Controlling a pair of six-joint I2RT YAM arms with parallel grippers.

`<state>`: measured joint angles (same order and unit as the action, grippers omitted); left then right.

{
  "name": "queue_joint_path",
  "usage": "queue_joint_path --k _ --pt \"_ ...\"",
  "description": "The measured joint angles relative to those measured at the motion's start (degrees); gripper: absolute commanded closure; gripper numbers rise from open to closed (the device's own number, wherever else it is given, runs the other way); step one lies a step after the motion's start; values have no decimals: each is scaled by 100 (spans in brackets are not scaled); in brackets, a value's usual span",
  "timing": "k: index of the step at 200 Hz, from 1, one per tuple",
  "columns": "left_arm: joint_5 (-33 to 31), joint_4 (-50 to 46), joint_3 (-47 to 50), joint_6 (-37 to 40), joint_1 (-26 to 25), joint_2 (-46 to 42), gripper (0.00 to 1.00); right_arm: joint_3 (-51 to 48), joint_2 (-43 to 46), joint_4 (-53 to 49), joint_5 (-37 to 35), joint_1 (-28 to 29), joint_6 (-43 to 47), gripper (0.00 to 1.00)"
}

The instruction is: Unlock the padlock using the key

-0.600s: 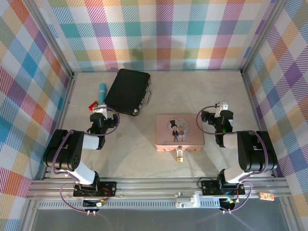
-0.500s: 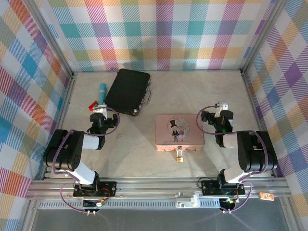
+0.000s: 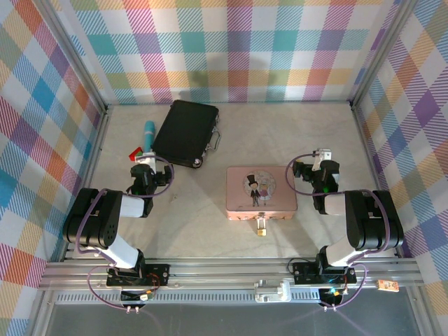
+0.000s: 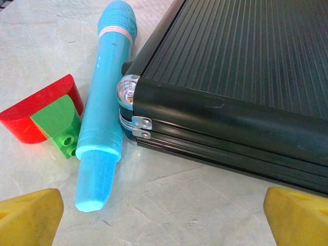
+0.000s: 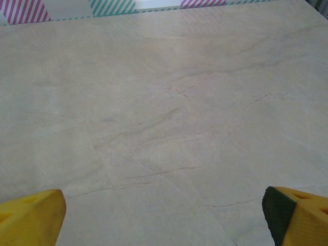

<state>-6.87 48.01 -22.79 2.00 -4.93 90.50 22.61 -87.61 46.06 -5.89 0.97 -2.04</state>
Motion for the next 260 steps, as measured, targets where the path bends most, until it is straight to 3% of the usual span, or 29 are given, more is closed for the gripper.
queue_joint_path --k 54,73,103,139,167,199,232,260 --pt "-2 -13 -4 0 0 -2 2 2 2 -24 -13 11 0 1" --pt "-11 -459 -160 -2 0 -127 2 94 181 -420 -116 92 24 1" --pt "-251 -1305 -590 -20 -48 -730 1 680 1012 -1836 -267 291 -66 1" --pt "-450 -2428 -1272 -629 -81 -1550 0 1987 1829 -4079 -13 339 -911 1" --pt "-4 -3412 -2129 -1482 -142 -1729 0 2669 2122 -5873 629 341 -1547 1" --pt "732 -4024 -2245 -2210 -431 -1681 0 2726 2295 -7541 1534 476 -1821 1" --pt "964 -4395 -2116 -2839 -1130 -1631 0 2472 2610 -8443 1969 885 -1919 1" --pt "979 -4402 -2052 -3274 -1661 -1639 0 2295 2498 -8623 2050 1049 -1919 1"
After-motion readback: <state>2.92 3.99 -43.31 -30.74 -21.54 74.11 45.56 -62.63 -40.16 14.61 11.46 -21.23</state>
